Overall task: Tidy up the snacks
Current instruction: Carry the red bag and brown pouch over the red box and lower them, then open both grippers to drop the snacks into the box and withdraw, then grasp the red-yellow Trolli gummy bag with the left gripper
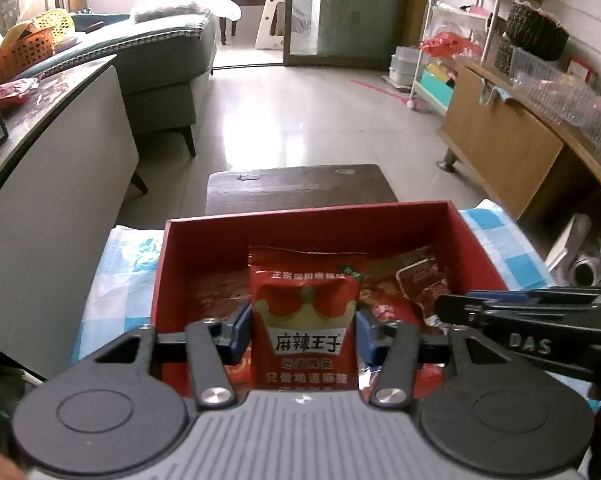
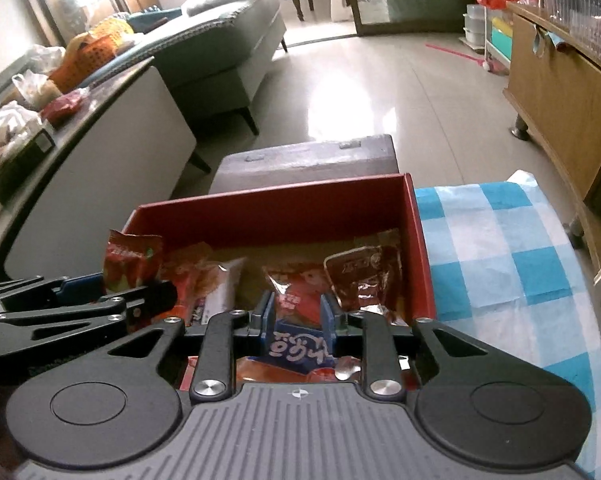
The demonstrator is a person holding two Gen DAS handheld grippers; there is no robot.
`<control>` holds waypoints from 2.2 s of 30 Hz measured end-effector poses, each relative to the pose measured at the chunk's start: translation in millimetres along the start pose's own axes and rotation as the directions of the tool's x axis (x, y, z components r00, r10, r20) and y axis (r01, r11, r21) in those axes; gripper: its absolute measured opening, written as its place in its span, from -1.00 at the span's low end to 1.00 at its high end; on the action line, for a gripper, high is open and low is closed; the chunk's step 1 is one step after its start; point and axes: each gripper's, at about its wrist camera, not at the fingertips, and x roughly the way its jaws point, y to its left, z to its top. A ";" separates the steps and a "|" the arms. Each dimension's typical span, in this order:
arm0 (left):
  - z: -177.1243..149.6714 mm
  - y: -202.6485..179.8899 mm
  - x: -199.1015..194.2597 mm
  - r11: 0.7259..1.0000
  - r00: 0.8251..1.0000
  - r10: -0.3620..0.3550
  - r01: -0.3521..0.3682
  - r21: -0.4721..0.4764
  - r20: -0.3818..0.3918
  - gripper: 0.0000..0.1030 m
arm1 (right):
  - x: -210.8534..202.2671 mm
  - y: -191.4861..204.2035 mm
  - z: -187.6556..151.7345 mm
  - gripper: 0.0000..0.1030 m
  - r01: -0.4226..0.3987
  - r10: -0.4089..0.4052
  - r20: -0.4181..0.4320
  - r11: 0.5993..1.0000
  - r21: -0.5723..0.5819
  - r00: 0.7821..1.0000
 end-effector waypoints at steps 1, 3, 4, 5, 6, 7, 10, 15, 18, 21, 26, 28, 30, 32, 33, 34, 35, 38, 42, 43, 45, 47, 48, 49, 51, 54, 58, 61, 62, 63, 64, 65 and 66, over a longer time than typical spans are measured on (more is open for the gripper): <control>-0.4 -0.2 -0.3 1.000 1.000 0.005 -0.005 0.000 0.001 -0.06 | -0.9 -1.2 -1.1 -0.30 0.001 -0.001 -0.001 1.000 0.003 1.000; -0.6 0.4 -1.9 1.000 1.000 0.006 -0.006 -0.002 0.005 0.00 | -2.7 -2.9 -3.1 -0.26 0.002 -0.002 -0.005 1.000 0.004 1.000; -0.9 0.5 -2.9 1.000 1.000 0.006 -0.006 -0.004 0.007 0.09 | -3.0 -3.0 -3.5 -0.25 0.006 -0.006 -0.007 1.000 0.003 1.000; -1.0 0.6 -3.8 1.000 1.000 0.005 -0.005 -0.006 0.008 0.14 | -3.5 -3.2 -4.4 -0.24 0.009 -0.009 -0.012 1.000 0.000 1.000; -0.7 0.5 -4.2 1.000 1.000 0.006 -0.006 -0.008 0.010 0.21 | -3.8 -3.3 -5.4 -0.23 0.012 -0.012 -0.014 1.000 -0.001 1.000; -1.2 0.3 -5.2 1.000 1.000 0.007 -0.007 -0.007 0.013 0.21 | -4.5 -3.4 -6.7 -0.21 0.014 -0.014 -0.013 1.000 -0.001 1.000; -0.8 -1.4 -5.3 1.000 1.000 0.008 -0.008 0.001 0.008 0.24 | -5.0 -4.2 -6.6 -0.13 0.016 -0.016 -0.013 1.000 0.002 1.000; -2.8 -3.3 -6.8 1.000 1.000 0.007 -0.007 0.012 0.005 0.25 | -4.4 -3.1 -7.3 0.06 0.019 -0.020 -0.021 1.000 -0.004 1.000; -4.9 -2.8 -9.3 1.000 1.000 0.006 -0.006 0.006 0.001 0.25 | -5.9 -1.4 -8.9 0.24 0.035 -0.035 -0.025 0.999 -0.014 0.999; -7.3 -2.3 -13.5 1.000 1.000 -0.003 0.003 0.000 -0.002 0.27 | -8.7 -2.7 -10.9 0.38 0.044 -0.044 -0.028 0.999 -0.011 0.999; -14.3 -4.0 -22.1 1.000 1.000 -0.009 0.009 0.013 -0.002 0.31 | -15.7 -3.1 -13.2 0.51 0.062 -0.062 -0.027 0.998 -0.009 0.998; -17.4 -4.3 -26.5 1.000 1.000 -0.013 0.013 0.018 -0.005 0.32 | -18.9 -3.8 -14.7 0.63 0.070 -0.070 -0.023 0.998 -0.009 0.997; -20.8 -4.6 -30.8 1.000 1.000 -0.017 0.018 0.020 -0.005 0.33 | -21.6 -5.1 -17.3 0.67 0.061 -0.061 -0.027 0.998 -0.008 0.998; -25.3 -5.4 -34.5 0.999 1.000 -0.024 0.024 0.024 -0.010 0.34 | -24.6 -5.1 -21.0 0.73 0.061 -0.061 -0.029 0.998 -0.015 0.998; -27.9 -5.8 -36.1 0.999 0.999 -0.029 0.029 0.027 -0.013 0.34 | -25.8 -5.3 -23.2 0.75 0.059 -0.060 -0.033 0.998 -0.019 0.998; -30.7 -6.6 -37.6 0.999 0.999 -0.033 0.033 0.030 -0.016 0.35 | -27.0 -5.6 -25.6 0.77 0.059 -0.059 -0.035 0.998 -0.022 0.998; -33.8 -7.3 -39.1 0.999 0.999 -0.034 0.035 0.033 -0.018 0.35 | -28.0 -5.9 -27.6 0.79 0.061 -0.062 -0.038 0.998 -0.026 0.997; -42.9 -11.2 -41.3 0.998 0.999 -0.034 0.036 0.048 -0.033 0.36 | -31.3 -7.2 -32.7 0.81 0.065 -0.066 -0.045 0.997 -0.034 0.997; -52.8 -15.9 -44.6 0.997 0.998 -0.040 0.044 0.063 -0.050 0.36 | -35.4 -11.0 -36.8 0.91 0.073 -0.074 -0.051 0.997 -0.026 0.996; -55.3 -17.1 -45.7 0.997 0.998 -0.042 0.046 0.067 -0.053 0.36 | -36.8 -12.0 -37.7 0.92 0.071 -0.072 -0.053 0.997 -0.023 0.996; -59.5 -18.4 -47.7 0.996 0.997 -0.045 0.049 0.071 -0.057 0.36 | -40.8 -13.5 -40.5 0.92 0.071 -0.072 -0.053 0.997 -0.024 0.996; -63.8 -19.9 -48.8 0.996 0.997 -0.047 0.052 0.073 -0.064 0.36 | -44.8 -15.7 -43.8 0.93 0.073 -0.074 -0.050 0.997 -0.023 0.996; -66.0 -20.8 -49.3 0.996 0.997 -0.048 0.053 0.075 -0.067 0.36 | -46.9 -16.7 -45.7 0.95 0.077 -0.078 -0.046 0.997 -0.023 0.996; -68.5 -22.0 -49.8 0.996 0.996 -0.049 0.054 0.077 -0.071 0.36 | -48.4 -17.6 -47.6 0.98 0.085 -0.086 -0.046 0.996 -0.025 0.995; -72.9 -24.3 -50.5 0.995 0.996 -0.049 0.056 0.082 -0.079 0.36 | -51.3 -19.2 -52.2 0.99 0.099 -0.101 -0.052 0.995 -0.029 0.994; -77.9 -27.9 -51.7 0.994 0.994 -0.057 0.065 0.091 -0.090 0.36 | -56.2 -20.9 -59.2 1.00 0.095 -0.097 -0.059 0.995 -0.029 0.994; -84.0 -31.6 -54.7 0.993 0.993 -0.061 0.071 0.099 -0.099 0.36 | -64.3 -20.6 -69.4 1.00 0.094 -0.097 -0.063 0.995 -0.038 0.993; -88.2 -31.0 -55.1 0.992 0.991 -0.068 0.079 0.095 -0.112 0.36 | -68.4 -19.9 -77.0 1.00 0.090 -0.093 -0.074 0.995 -0.038 0.993; -89.8 -30.9 -55.4 0.992 0.991 -0.069 0.081 0.094 -0.118 0.36 | -69.4 -19.7 -79.3 1.00 0.088 -0.091 -0.078 0.995 -0.041 0.993; -91.3 -30.7 -55.5 0.992 0.990 -0.070 0.081 0.092 -0.122 0.36 | -70.1 -18.9 -81.9 1.00 0.087 -0.090 -0.082 0.995 -0.046 0.993; -92.9 -30.2 -55.2 0.992 0.989 -0.071 0.083 0.091 -0.129 0.36 | -71.1 -18.3 -84.6 1.00 0.085 -0.089 -0.086 0.995 -0.051 0.992; -94.8 -29.9 -54.8 0.992 0.988 -0.072 0.084 0.089 -0.135 0.36 | -72.0 -17.6 -86.9 1.00 0.083 -0.087 -0.088 0.995 -0.053 0.992; -96.6 -29.6 -54.1 0.993 0.987 -0.075 0.088 0.085 -0.142 0.36 | -73.0 -17.5 -88.7 1.00 0.081 -0.086 -0.091 0.995 -0.055 0.992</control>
